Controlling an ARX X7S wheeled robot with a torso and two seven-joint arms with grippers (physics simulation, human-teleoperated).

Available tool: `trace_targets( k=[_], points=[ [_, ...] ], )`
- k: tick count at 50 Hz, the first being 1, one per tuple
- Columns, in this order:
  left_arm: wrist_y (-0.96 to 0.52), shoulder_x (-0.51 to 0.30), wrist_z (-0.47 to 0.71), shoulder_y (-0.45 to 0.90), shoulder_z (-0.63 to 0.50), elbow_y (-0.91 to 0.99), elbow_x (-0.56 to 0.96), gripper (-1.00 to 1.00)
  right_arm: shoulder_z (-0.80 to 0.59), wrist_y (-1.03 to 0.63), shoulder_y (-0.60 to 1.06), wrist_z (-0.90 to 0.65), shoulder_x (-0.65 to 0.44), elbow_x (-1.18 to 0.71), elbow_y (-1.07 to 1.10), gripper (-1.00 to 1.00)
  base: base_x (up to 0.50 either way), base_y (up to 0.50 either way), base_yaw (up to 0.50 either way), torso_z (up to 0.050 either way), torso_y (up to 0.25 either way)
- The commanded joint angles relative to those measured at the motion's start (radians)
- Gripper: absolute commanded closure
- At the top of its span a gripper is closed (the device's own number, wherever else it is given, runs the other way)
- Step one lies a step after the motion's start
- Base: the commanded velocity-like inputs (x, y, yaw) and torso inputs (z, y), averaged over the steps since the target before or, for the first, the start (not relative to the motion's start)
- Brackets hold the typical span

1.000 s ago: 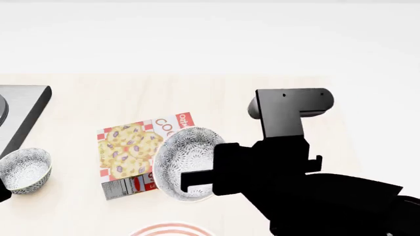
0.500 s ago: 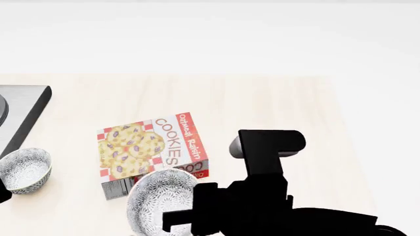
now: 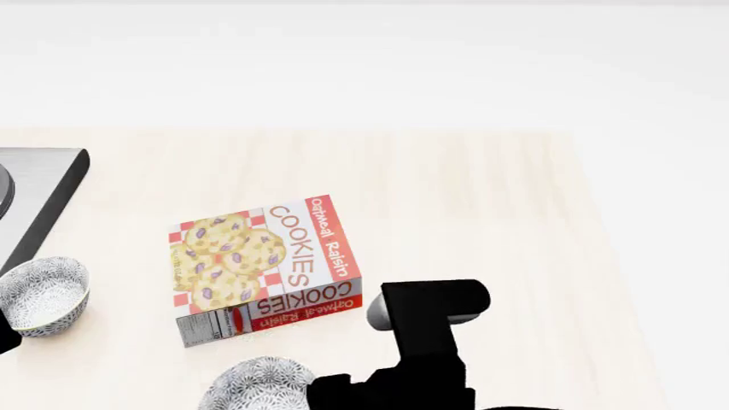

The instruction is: Pick the akita bowl next to the plate and place it on the plate.

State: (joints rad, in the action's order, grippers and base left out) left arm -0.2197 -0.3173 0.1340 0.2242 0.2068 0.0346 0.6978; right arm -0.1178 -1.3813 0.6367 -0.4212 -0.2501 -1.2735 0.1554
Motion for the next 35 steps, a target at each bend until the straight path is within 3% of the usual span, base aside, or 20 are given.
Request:
trace_targets(
  k=[1,35],
  points=[
    [-0.008,-0.004,0.011,-0.002,-0.001,0.014,0.007,-1.0,-0.052,0.038,-0.03,0.061,-0.014,0.023,-0.005,1.0,0.0,0.0,0.0,0.0,0.0],
    [0.006,-0.008,0.006,0.002,-0.009,-0.005,0.008,-1.0,-0.208,0.135,-0.06,0.18,-0.05,0.147,-0.039,1.0,0.0,0.0,0.0,0.0,0.0]
  ],
)
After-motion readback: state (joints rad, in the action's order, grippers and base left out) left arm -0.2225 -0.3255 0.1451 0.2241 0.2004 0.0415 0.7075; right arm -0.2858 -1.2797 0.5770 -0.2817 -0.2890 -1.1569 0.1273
